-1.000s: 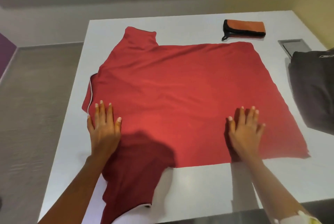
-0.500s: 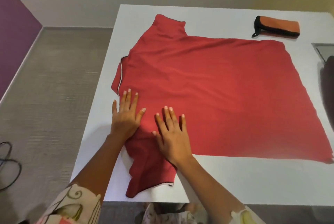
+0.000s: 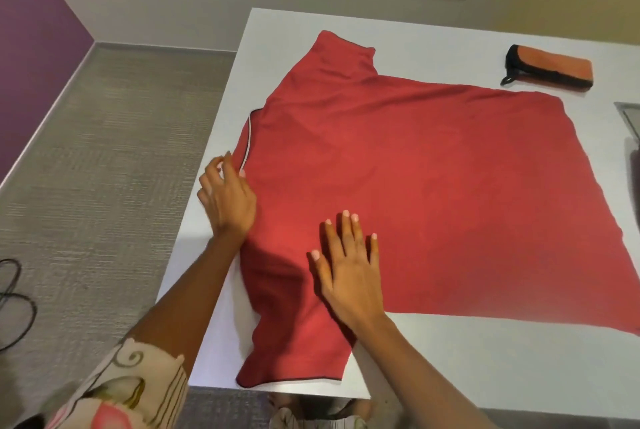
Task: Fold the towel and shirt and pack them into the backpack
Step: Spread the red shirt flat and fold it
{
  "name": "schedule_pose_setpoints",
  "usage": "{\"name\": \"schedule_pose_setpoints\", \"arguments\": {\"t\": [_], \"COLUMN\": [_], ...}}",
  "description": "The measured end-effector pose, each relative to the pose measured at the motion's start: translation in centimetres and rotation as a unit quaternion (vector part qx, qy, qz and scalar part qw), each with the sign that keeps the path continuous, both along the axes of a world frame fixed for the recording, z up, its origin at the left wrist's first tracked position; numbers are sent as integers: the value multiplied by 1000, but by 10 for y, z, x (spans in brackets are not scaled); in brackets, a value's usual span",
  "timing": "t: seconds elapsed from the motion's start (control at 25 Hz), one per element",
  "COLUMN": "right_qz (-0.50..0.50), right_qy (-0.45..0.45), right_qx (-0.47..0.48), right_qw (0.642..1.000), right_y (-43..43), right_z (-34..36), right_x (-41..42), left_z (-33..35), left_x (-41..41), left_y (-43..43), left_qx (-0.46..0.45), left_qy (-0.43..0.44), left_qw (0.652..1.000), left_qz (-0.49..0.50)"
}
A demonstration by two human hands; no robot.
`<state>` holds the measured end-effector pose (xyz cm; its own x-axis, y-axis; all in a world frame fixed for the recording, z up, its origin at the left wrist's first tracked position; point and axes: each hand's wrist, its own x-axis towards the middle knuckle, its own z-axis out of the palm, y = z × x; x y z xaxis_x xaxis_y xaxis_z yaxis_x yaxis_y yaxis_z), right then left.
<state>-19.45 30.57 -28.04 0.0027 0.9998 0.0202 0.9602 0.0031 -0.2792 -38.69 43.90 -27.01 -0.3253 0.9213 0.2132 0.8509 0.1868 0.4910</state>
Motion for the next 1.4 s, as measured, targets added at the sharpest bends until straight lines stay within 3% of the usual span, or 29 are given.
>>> {"name": "schedule_pose_setpoints", "arguments": {"t": [0.16,0.28,0.4,0.52,0.64,0.76,0.96,1.16,1.4], "right_qz": [-58,-64,-58,-53,-45,-85,-187,-174,-92], "right_qy": [-20,-42,-54,-51,-6,31,-33,-54,34], "right_qx": [-15,-27,-18,-21,-32,-13,-35,-51,36], "right_qw": [998,997,997,997,998,996,981,982,995], "right_y": [31,36,34,31,31,30,13,-9,-15], "right_z": [-7,-17,-22,-21,-15,-8,-14,-17,-7], "right_x": [25,37,37,37,40,65,167,231,200], "left_z": [7,5,5,3,3,3,-33,-39,-26], "left_x": [-13,-14,-25,-25,-10,16,61,66,105], "left_y": [39,43,42,35,28,15,-19,-15,-37], "left_qx": [-114,-135,-142,-142,-46,39,-2,-50,-24], "left_qy": [-45,-36,-42,9,73,117,185,222,195], "left_qw": [990,988,980,976,990,992,947,934,917], "left_qz": [63,68,134,165,107,-42,-264,-274,-347]}}
